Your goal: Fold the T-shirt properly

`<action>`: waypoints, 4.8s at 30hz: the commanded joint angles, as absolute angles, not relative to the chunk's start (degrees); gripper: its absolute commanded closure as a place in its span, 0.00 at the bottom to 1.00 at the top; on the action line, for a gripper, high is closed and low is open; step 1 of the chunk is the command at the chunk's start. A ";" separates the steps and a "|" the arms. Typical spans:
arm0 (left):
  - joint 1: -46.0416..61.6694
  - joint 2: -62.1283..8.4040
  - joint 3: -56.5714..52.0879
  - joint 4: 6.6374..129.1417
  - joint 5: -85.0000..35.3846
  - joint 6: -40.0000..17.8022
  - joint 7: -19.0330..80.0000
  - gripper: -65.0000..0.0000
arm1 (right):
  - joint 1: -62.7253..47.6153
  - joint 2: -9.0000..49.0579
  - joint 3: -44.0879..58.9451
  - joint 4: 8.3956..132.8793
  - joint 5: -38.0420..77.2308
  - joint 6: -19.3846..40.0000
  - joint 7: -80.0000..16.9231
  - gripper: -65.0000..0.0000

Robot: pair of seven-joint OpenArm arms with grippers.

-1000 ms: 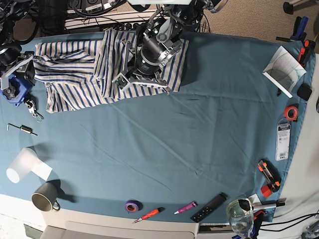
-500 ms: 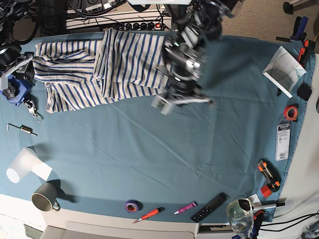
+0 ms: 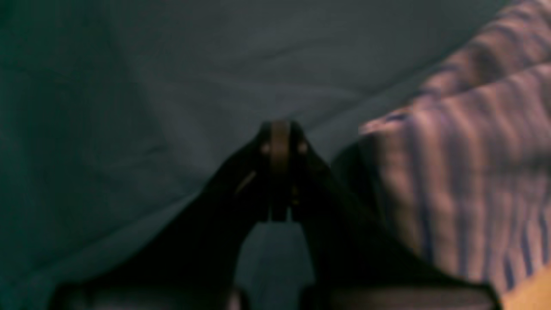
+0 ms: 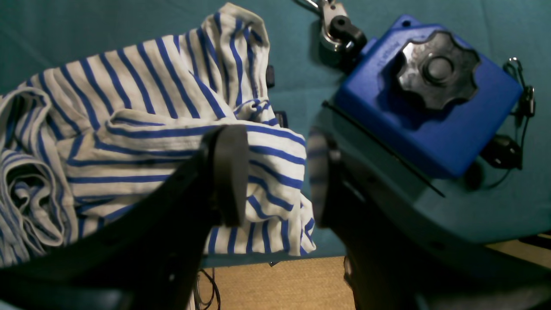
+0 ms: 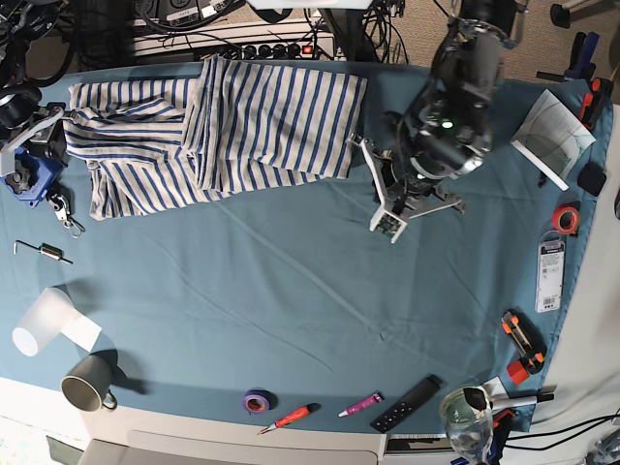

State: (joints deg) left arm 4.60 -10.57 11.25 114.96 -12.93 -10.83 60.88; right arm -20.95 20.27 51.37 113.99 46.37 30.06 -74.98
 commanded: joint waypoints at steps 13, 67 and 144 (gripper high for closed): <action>13.56 -10.46 4.75 117.78 -38.06 -31.20 57.30 1.00 | -20.78 21.43 51.81 114.65 46.89 30.17 -73.63 0.64; 13.17 -10.31 18.96 108.64 -21.15 -27.46 49.19 1.00 | -17.85 21.45 51.64 112.84 44.14 28.29 -73.28 0.50; 10.81 -4.80 18.94 111.00 -15.44 -16.21 57.82 1.00 | 6.81 23.55 37.06 87.70 76.64 38.89 -80.00 1.00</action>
State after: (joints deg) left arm 11.27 -5.10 19.00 109.80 -14.76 -15.90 58.61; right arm 5.89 22.06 36.73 86.74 75.20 38.65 -81.41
